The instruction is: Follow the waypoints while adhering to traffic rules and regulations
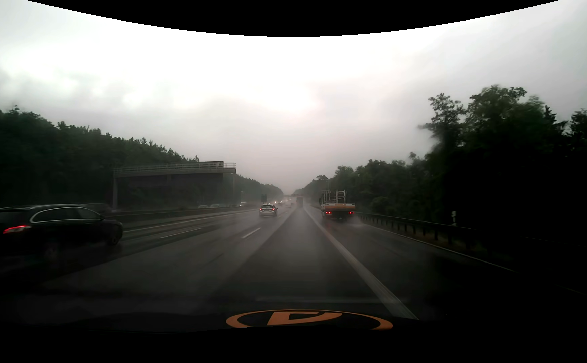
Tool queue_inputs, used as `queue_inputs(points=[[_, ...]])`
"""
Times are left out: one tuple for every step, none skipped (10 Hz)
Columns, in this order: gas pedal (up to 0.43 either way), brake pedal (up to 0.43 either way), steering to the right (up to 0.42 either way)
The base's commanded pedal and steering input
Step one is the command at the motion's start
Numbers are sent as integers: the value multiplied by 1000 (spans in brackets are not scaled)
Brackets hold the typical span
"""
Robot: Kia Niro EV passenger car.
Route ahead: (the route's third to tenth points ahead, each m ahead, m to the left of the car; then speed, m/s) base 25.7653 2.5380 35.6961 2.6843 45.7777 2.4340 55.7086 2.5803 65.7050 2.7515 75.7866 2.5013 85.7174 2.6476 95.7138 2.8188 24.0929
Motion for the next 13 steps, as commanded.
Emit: queue_inputs(points=[[79,0,-3],[79,0,-3],[79,0,-4],[79,0,-3],[79,0,-3],[79,0,-3],[79,0,-3],[79,0,-4],[79,0,-4],[79,0,-4],[79,0,-3],[79,0,-4],[79,0,-4]])
